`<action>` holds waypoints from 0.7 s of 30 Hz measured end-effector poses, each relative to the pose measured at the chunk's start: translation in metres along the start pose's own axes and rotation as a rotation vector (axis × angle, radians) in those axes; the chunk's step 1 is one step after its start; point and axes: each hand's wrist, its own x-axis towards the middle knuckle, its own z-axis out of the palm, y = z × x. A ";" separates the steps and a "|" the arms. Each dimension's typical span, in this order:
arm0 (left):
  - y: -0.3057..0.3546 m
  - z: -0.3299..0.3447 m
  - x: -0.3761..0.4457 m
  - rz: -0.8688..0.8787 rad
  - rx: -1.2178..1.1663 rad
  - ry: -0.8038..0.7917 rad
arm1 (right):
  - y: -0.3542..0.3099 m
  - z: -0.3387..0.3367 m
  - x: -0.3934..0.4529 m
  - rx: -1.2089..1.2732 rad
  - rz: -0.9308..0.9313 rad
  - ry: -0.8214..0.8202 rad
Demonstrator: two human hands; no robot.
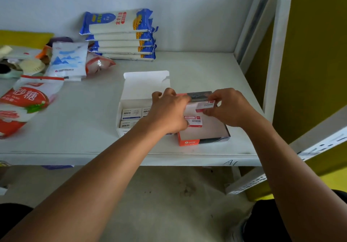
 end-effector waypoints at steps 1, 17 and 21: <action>0.001 0.000 0.001 0.000 0.027 -0.038 | 0.002 0.000 0.000 -0.041 0.008 -0.025; -0.005 -0.015 0.000 0.094 -0.276 0.157 | -0.009 0.008 -0.006 0.052 -0.218 -0.018; -0.004 -0.017 -0.001 0.083 -0.258 0.164 | -0.010 0.010 -0.007 0.181 -0.229 0.070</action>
